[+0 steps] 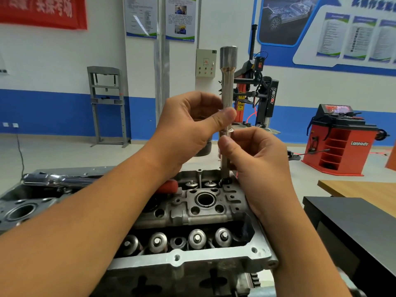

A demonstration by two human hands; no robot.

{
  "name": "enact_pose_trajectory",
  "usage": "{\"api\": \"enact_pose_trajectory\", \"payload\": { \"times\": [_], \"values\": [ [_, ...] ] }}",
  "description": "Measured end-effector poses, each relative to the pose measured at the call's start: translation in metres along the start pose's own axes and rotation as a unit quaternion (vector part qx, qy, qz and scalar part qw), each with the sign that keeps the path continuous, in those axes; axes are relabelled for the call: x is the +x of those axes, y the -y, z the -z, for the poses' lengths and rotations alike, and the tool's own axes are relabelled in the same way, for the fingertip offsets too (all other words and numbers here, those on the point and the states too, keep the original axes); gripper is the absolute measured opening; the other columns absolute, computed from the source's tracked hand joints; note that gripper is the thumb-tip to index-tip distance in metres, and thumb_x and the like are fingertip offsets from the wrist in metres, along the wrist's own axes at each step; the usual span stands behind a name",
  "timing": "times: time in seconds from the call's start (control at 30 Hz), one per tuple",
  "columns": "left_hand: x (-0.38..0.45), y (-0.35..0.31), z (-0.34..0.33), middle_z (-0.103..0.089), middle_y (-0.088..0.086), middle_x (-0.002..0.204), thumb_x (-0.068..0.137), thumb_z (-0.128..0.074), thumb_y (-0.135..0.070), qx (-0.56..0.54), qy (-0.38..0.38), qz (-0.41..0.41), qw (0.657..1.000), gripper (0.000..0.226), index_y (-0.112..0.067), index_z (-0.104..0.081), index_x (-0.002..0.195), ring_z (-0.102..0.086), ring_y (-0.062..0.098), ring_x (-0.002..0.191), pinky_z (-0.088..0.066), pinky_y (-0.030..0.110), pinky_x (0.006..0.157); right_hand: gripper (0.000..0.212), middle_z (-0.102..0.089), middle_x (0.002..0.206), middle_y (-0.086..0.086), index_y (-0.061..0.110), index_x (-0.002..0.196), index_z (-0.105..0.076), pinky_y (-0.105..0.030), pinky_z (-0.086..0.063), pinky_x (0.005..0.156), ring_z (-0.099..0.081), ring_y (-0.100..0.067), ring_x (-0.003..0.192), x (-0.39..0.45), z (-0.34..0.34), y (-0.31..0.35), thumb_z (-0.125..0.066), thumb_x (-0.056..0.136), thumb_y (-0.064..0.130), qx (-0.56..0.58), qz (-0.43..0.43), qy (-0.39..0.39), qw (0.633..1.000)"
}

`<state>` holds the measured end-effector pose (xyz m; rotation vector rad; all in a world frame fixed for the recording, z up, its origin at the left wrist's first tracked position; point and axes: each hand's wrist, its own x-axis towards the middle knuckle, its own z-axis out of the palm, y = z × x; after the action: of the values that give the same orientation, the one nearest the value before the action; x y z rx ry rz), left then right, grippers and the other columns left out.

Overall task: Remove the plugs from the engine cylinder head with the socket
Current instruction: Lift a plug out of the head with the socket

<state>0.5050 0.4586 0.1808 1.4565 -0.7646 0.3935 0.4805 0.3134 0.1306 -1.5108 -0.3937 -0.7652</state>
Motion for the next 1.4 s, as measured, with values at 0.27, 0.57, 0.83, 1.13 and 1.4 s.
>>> {"api": "enact_pose_trajectory", "payload": {
  "times": [0.27, 0.57, 0.83, 1.13, 1.4],
  "values": [
    [0.0004, -0.0002, 0.0003, -0.078, 0.010, 0.088, 0.091, -0.075, -0.018, 0.001, 0.008, -0.001, 1.000, 0.019, -0.010, -0.070, 0.108, -0.058, 0.013, 0.052, -0.041, 0.021, 0.043, 0.015, -0.077, 0.085, -0.009, 0.023, 0.092, -0.075, -0.045, -0.062, 0.070, -0.073, -0.035, 0.080, -0.0005, -0.0018, 0.0027, -0.079, 0.085, 0.035, 0.015, -0.013, 0.022, 1.000],
    [0.0008, 0.0002, 0.0006, -0.079, 0.008, 0.090, 0.104, -0.059, -0.010, -0.016, 0.030, 0.007, 0.999, 0.017, -0.005, -0.068, 0.117, -0.048, 0.015, 0.044, -0.039, 0.022, 0.042, 0.016, -0.077, 0.083, -0.005, 0.022, 0.089, -0.075, -0.039, -0.058, 0.067, -0.073, -0.022, 0.076, 0.0018, -0.0019, 0.0013, -0.073, 0.084, 0.037, 0.042, -0.024, -0.001, 0.999],
    [0.0002, 0.0016, 0.0013, -0.078, 0.013, 0.088, 0.081, -0.075, -0.033, -0.003, 0.000, -0.007, 1.000, 0.032, -0.008, -0.071, 0.100, -0.054, 0.013, 0.047, -0.042, 0.022, 0.042, 0.012, -0.077, 0.078, 0.001, 0.022, 0.087, -0.071, -0.024, -0.057, 0.058, -0.072, -0.017, 0.069, -0.0010, 0.0015, 0.0025, -0.083, 0.089, 0.027, 0.007, -0.003, -0.006, 1.000],
    [0.0010, 0.0023, -0.0001, -0.079, 0.013, 0.092, 0.099, -0.066, -0.007, -0.016, 0.024, 0.010, 1.000, 0.014, -0.009, -0.071, 0.112, -0.049, 0.015, 0.050, -0.039, 0.021, 0.044, 0.016, -0.075, 0.077, 0.003, 0.024, 0.091, -0.073, -0.033, -0.056, 0.064, -0.069, -0.012, 0.069, -0.0003, -0.0019, 0.0052, -0.077, 0.081, 0.036, 0.042, -0.028, 0.002, 0.999],
    [-0.0012, 0.0004, -0.0018, -0.079, 0.011, 0.094, 0.098, -0.067, -0.013, -0.011, 0.047, 0.015, 0.999, 0.020, -0.010, -0.071, 0.118, -0.049, 0.023, 0.057, -0.039, 0.024, 0.044, 0.009, -0.075, 0.076, 0.000, 0.020, 0.087, -0.072, -0.028, -0.055, 0.062, -0.069, -0.013, 0.068, -0.0009, 0.0006, 0.0025, -0.081, 0.090, 0.023, 0.015, -0.001, -0.019, 1.000]
  ]
}}
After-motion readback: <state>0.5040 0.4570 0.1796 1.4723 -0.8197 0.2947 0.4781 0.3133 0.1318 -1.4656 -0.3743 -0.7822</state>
